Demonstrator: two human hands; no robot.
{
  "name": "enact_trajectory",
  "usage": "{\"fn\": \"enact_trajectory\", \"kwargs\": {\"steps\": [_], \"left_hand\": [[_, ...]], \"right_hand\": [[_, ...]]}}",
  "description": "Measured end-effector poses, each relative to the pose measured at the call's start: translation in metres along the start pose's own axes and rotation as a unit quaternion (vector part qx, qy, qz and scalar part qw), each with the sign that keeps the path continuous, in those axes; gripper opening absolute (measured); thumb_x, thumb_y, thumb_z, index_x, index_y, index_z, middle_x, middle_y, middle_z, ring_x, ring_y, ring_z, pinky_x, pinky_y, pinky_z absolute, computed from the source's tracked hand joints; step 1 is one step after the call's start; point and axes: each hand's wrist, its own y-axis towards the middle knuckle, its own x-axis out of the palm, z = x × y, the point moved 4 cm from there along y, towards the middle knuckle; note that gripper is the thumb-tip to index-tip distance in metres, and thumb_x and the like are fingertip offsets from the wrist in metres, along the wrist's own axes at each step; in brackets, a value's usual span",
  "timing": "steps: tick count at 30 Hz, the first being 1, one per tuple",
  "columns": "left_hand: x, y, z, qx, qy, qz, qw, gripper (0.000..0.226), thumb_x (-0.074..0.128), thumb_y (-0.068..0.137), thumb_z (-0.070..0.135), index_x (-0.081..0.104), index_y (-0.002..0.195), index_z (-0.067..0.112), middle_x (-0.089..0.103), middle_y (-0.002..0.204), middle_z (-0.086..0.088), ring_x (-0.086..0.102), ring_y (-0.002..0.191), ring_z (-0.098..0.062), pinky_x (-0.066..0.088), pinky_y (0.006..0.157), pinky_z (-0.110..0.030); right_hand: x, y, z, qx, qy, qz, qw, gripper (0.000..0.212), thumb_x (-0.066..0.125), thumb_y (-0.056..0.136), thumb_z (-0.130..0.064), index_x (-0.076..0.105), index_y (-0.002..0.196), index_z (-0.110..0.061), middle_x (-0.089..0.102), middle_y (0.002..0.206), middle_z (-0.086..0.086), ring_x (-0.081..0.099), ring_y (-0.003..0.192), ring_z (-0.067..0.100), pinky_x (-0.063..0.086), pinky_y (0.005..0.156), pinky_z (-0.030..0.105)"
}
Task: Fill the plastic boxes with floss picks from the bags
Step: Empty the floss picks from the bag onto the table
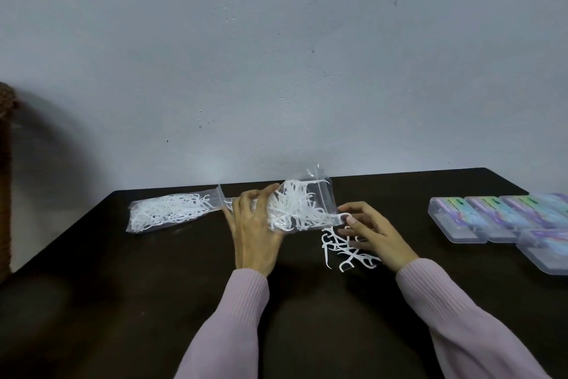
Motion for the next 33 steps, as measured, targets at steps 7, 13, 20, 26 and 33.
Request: {"fn": "enact_trajectory", "kwargs": {"steps": [7,13,20,26,33], "left_hand": [[0.007,-0.006,0.013,0.097,-0.019,-0.008,0.995,0.084,0.088,0.053,0.035,0.044,0.125,0.030,0.051,0.107,-0.006,0.035,0.107,-0.013,0.037,0.095,-0.066],[0.011,-0.010,0.019,0.153,0.027,-0.029,0.987,0.093,0.089,0.047,0.039,0.041,0.126,0.032,0.052,0.108,-0.007,0.038,0.112,-0.017,0.018,0.107,-0.061],[0.007,-0.011,0.024,0.197,0.073,0.013,0.978,0.097,0.092,0.037,0.040,0.047,0.123,0.027,0.055,0.106,-0.008,0.037,0.109,-0.017,0.021,0.101,-0.058],[0.005,-0.011,0.027,0.218,0.083,0.030,0.972,0.091,0.089,0.043,0.042,0.049,0.123,0.026,0.053,0.105,-0.007,0.039,0.108,-0.018,0.018,0.101,-0.059],[0.005,-0.009,0.020,0.170,0.076,0.009,0.983,0.092,0.092,0.043,0.028,0.047,0.123,0.030,0.049,0.108,-0.003,0.038,0.109,-0.017,0.021,0.104,-0.059]], "right_hand": [[0.006,-0.002,-0.004,-0.003,0.034,-0.018,0.999,0.017,0.043,0.096,-0.020,0.057,0.103,-0.026,0.059,0.111,-0.002,0.060,0.096,0.015,0.053,0.071,0.023],[0.009,-0.003,0.003,0.081,-0.035,-0.097,0.991,0.024,0.063,0.085,-0.011,0.053,0.100,-0.026,0.060,0.103,-0.010,0.060,0.088,0.005,0.049,0.071,0.013],[0.009,-0.003,0.009,0.108,-0.073,-0.120,0.984,0.022,0.062,0.084,-0.030,0.056,0.102,-0.018,0.063,0.090,-0.006,0.055,0.063,0.000,0.040,0.054,0.012],[-0.003,-0.001,0.001,0.026,-0.082,-0.061,0.994,0.013,0.064,0.084,-0.022,0.059,0.092,-0.030,0.064,0.107,-0.009,0.061,0.093,0.005,0.051,0.088,0.026],[-0.014,-0.001,-0.007,-0.032,-0.183,0.036,0.982,0.011,0.065,0.082,-0.025,0.059,0.090,-0.028,0.064,0.091,-0.007,0.059,0.068,-0.001,0.047,0.062,0.011]]}}
